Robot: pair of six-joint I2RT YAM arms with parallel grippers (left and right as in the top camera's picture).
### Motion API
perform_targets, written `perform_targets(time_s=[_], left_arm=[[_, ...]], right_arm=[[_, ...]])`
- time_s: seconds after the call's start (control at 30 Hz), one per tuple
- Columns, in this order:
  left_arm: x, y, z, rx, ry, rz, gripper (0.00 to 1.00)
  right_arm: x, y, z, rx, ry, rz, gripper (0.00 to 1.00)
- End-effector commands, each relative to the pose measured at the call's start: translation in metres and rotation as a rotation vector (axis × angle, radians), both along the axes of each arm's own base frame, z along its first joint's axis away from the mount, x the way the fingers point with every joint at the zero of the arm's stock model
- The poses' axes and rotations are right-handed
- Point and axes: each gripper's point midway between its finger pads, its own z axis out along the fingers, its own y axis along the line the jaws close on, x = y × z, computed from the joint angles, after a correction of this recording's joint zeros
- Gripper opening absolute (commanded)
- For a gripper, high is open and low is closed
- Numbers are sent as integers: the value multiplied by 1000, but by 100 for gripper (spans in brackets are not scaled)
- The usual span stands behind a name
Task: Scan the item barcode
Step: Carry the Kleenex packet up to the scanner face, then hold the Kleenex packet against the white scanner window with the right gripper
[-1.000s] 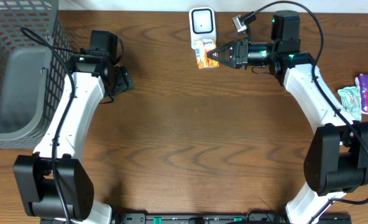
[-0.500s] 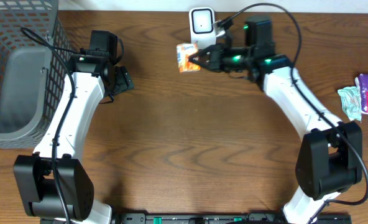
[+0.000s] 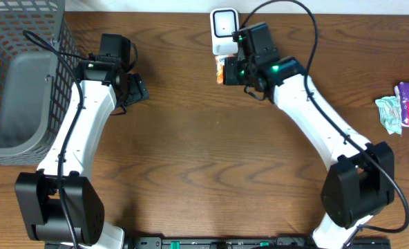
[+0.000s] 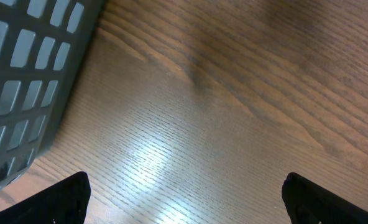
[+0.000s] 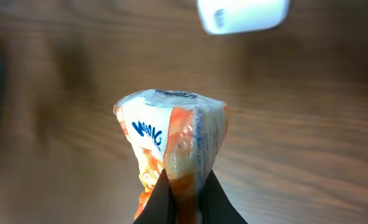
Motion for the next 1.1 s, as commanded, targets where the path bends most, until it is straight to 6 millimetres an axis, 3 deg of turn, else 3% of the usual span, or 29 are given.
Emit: perform_targets(time_s=[0.0, 0.13, 0.37, 0.7, 1.07], left_arm=[[1, 4, 2, 12, -6, 20, 98], [1, 4, 2, 12, -6, 20, 98], [1, 4, 2, 12, -6, 20, 98], [1, 4, 2, 12, -6, 19, 98], [1, 4, 2, 12, -6, 20, 98]], right_arm=[[12, -25, 27, -175, -135, -101, 1], [13, -33, 26, -249, -156, -143, 1], [23, -30, 23, -256, -189, -147, 1], [57, -36, 59, -274, -254, -142, 1], [114, -22, 19, -390, -161, -71, 1]])
